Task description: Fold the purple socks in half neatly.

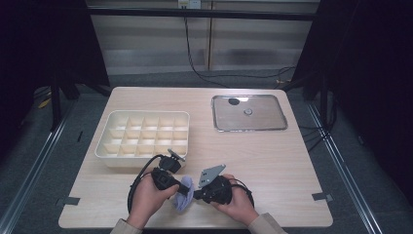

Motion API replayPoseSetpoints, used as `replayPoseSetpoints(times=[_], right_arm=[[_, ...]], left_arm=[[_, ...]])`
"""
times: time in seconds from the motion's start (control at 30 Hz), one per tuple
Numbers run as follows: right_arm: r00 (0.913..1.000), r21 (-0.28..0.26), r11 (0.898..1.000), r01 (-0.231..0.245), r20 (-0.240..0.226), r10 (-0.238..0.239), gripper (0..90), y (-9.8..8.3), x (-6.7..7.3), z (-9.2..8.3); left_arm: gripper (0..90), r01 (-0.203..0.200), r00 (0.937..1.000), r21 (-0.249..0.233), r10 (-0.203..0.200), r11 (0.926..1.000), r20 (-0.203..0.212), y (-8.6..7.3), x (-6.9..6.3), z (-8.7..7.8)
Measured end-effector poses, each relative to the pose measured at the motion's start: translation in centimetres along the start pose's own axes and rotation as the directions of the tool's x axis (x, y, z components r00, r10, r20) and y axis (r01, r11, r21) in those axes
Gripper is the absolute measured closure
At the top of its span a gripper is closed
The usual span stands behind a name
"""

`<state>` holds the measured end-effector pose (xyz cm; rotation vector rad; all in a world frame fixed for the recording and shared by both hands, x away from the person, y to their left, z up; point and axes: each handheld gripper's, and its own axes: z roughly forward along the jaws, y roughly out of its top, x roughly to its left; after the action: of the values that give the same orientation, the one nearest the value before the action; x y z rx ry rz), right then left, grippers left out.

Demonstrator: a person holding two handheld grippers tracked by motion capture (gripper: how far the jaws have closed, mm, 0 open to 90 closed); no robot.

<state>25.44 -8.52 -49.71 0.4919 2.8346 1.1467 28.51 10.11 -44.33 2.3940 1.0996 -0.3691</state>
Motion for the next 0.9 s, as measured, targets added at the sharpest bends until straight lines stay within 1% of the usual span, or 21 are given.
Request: replayPoseSetpoints(times=[0.03,0.13,0.2,0.3,0.43,0.47,0.57,0.63,0.67,0.7,0.77,0.8,0.83,0.87,0.9], right_arm=[[1.0,0.0,1.0,0.0,0.0,0.0,89.7,0.0,0.0,0.0],[1.0,0.0,1.0,0.001,0.001,-0.001,89.7,0.0,0.02,0.0],[1.0,0.0,1.0,0.001,0.001,-0.001,89.7,0.0,0.02,0.0],[1.0,-0.001,1.0,0.002,0.001,-0.002,89.7,0.01,0.01,0.01],[0.9999,-0.002,1.0,0.012,-0.001,-0.012,89.7,0.05,0.02,0.06],[1.0,0.0,1.0,0.005,-0.004,-0.005,89.7,0.04,0.13,0.09],[0.9997,-0.008,1.0,0.022,-0.004,-0.022,89.7,0.11,0.12,0.19],[0.9998,-0.008,1.0,0.019,-0.007,-0.019,89.7,0.13,0.18,0.22],[0.9998,-0.009,1.0,0.017,-0.009,-0.017,89.7,0.14,0.2,0.24],[0.9999,-0.004,1.0,0.007,-0.009,-0.008,89.7,0.15,0.28,0.23],[0.9998,-0.006,1.0,0.015,-0.009,-0.015,89.7,0.18,0.26,0.28],[0.9998,-0.007,1.0,0.016,-0.008,-0.016,89.7,0.19,0.27,0.3],[0.9999,-0.01,1.0,0.015,-0.007,-0.015,89.7,0.2,0.26,0.32],[0.9997,-0.013,1.0,0.022,-0.004,-0.022,89.7,0.21,0.2,0.36],[0.9997,-0.013,1.0,0.022,-0.004,-0.022,89.7,0.21,0.2,0.36]], left_arm=[[83.3,-0.017,0.9998,0.011,0.017,0.9998,-0.005,0.03,0.06,0.0],[83.1,-0.01,0.9999,0.005,0.01,0.9999,-0.002,0.06,-0.09,0.14],[83.0,-0.018,0.9998,0.007,0.018,0.9998,0.004,0.1,-0.11,0.11],[82.9,-0.02,0.9998,0.005,0.02,0.9998,0.001,0.17,-0.2,0.08],[82.9,-0.019,0.9998,0.005,0.019,0.9998,0.002,0.25,-0.16,-0.12],[82.9,-0.019,0.9998,0.006,0.019,0.9998,0.002,0.26,-0.16,-0.13],[82.9,-0.019,0.9998,0.001,0.019,0.9998,0.001,0.23,-0.16,-0.19],[82.9,-0.022,0.9998,0.001,0.022,0.9998,0.0,0.24,-0.18,-0.26],[82.9,-0.014,0.9999,-0.006,0.014,0.9999,0.002,0.23,-0.27,-0.16],[82.9,-0.025,0.9997,0.005,0.025,0.9997,-0.001,0.27,-0.28,-0.17],[82.9,-0.028,0.9996,0.012,0.028,0.9995,-0.003,0.31,-0.35,-0.13],[82.7,-0.026,0.9997,0.008,0.026,0.9996,-0.001,0.31,-0.4,-0.07],[82.7,-0.022,0.9998,0.013,0.022,0.9997,0.0,0.32,-0.44,-0.08],[82.7,-0.025,0.9997,0.006,0.025,0.9997,-0.003,0.34,-0.45,0.03],[82.6,-0.029,0.9996,0.013,0.029,0.9995,-0.003,0.37,-0.43,0.12]])
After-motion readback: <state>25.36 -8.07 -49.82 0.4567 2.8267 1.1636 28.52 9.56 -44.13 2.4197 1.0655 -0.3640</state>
